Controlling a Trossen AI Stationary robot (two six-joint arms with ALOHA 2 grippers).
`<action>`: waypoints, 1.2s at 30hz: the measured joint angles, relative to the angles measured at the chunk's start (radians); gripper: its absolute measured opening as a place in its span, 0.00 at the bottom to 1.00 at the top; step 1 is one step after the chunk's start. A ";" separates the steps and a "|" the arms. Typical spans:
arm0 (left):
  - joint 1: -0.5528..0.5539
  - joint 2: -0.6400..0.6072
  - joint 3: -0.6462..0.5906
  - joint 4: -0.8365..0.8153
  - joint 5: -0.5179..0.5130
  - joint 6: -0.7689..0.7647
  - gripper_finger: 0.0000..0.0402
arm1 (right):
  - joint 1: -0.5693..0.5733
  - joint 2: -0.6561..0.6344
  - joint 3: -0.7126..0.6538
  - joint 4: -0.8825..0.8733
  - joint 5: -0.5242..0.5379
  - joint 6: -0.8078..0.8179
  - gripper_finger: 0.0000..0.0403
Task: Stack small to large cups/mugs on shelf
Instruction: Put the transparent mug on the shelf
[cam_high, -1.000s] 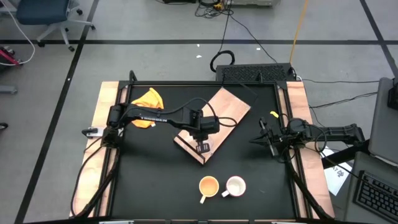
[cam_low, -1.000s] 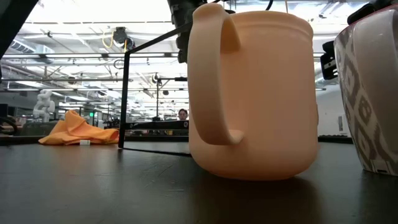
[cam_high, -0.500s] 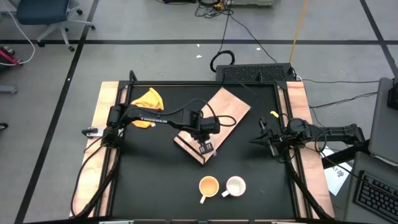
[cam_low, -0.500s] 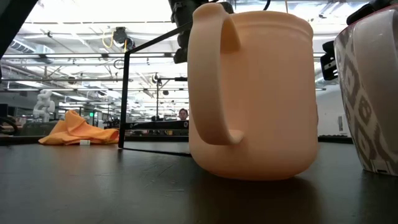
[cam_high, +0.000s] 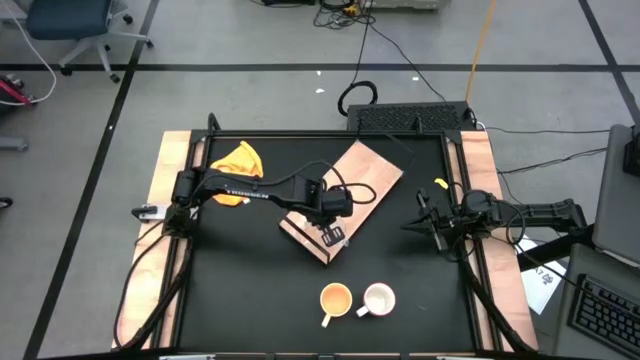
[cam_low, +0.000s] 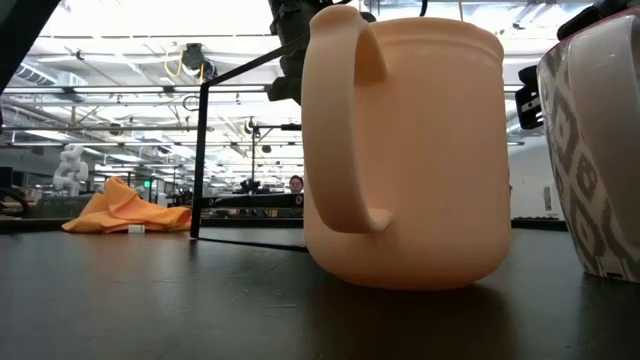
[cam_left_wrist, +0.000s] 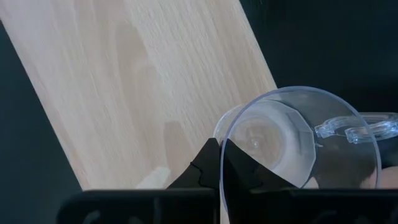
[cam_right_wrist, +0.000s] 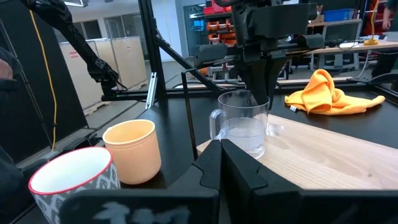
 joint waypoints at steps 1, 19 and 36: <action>-0.002 0.000 0.000 0.000 -0.003 0.000 0.00 | 0.000 0.000 0.000 0.000 0.000 0.000 0.00; -0.023 -0.002 -0.053 0.044 -0.022 -0.038 0.00 | 0.000 0.000 0.000 0.000 0.000 0.000 0.00; -0.022 -0.005 -0.098 0.100 0.000 -0.048 0.00 | 0.000 0.000 0.000 0.000 0.000 0.000 0.00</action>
